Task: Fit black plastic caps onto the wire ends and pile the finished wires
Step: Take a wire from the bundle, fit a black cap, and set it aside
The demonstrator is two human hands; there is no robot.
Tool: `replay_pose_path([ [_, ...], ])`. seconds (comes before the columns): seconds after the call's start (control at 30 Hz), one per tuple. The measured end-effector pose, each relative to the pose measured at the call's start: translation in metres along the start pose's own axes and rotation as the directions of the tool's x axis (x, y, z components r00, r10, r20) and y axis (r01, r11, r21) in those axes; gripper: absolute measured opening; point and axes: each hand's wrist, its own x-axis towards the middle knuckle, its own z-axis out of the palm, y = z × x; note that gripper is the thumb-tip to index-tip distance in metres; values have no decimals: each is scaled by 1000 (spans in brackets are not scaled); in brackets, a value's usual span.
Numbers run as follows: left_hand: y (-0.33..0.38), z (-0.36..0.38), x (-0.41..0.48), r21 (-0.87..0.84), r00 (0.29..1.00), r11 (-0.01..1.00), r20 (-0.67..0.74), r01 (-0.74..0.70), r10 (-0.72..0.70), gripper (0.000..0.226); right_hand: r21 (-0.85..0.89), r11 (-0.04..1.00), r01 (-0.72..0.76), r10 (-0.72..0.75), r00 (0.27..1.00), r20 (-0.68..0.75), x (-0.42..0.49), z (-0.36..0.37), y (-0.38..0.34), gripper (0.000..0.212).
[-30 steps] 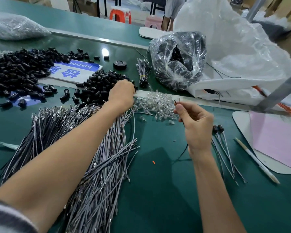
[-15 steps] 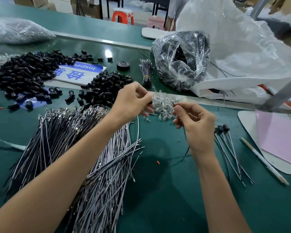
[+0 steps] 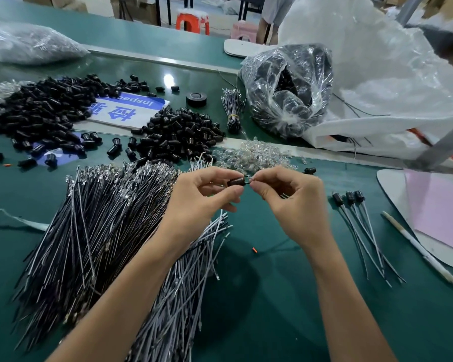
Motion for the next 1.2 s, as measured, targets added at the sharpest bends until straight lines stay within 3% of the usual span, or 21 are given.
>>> replay_pose_path([
  [0.13,0,-1,-1,40,999,999,31,-19,18,21,-16,999,30,-29,999,22,-1,1,-1,15],
  [0.5,-3,-2,-3,109,994,990,76,-84,76,26,150,986,-69,58,995,77,-6,3,1,16],
  [0.8,-6,-3,-4,57,990,995,120,-86,79,22,413,894,-174,131,983,131,-7,2,3,12],
  [0.97,-6,-1,-4,60,989,995,128,-83,74,24,355,921,-162,110,981,162,-7,2,2,13],
  [1.2,-5,1,-5,98,990,991,116,-93,82,25,255,957,-141,133,990,52,-7,1,-1,20],
])
